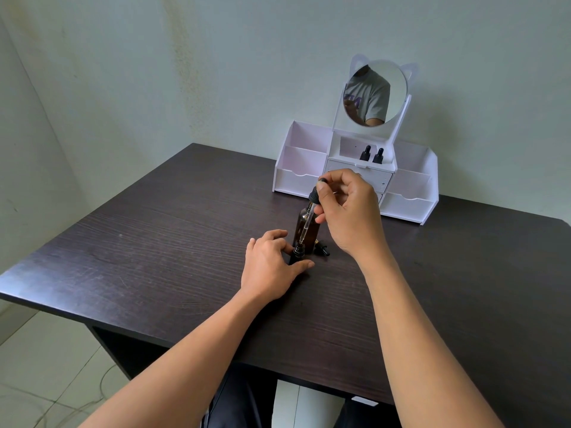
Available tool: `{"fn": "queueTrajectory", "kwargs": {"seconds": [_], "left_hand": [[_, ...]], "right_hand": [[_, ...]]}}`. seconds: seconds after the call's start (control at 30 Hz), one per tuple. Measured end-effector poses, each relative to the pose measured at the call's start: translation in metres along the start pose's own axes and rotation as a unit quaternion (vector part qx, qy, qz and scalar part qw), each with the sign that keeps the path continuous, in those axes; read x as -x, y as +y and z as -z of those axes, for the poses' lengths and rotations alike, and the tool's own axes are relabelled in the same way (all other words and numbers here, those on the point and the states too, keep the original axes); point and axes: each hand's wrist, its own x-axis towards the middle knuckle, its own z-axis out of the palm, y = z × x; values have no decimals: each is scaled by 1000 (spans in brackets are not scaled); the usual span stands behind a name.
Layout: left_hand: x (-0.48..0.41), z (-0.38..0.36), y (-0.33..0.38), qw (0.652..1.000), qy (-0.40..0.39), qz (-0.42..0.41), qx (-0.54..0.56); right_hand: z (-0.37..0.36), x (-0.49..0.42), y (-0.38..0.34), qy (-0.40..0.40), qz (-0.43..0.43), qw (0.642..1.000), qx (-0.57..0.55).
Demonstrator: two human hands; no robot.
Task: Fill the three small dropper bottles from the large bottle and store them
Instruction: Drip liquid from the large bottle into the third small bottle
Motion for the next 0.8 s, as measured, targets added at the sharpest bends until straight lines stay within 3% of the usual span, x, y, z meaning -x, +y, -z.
{"fn": "queueTrajectory", "kwargs": {"seconds": [0.8], "left_hand": [[-3,-3,-3,1000,1,-4,-1]], "right_hand": [[-4,2,5,-16,-12,999,34]]}}
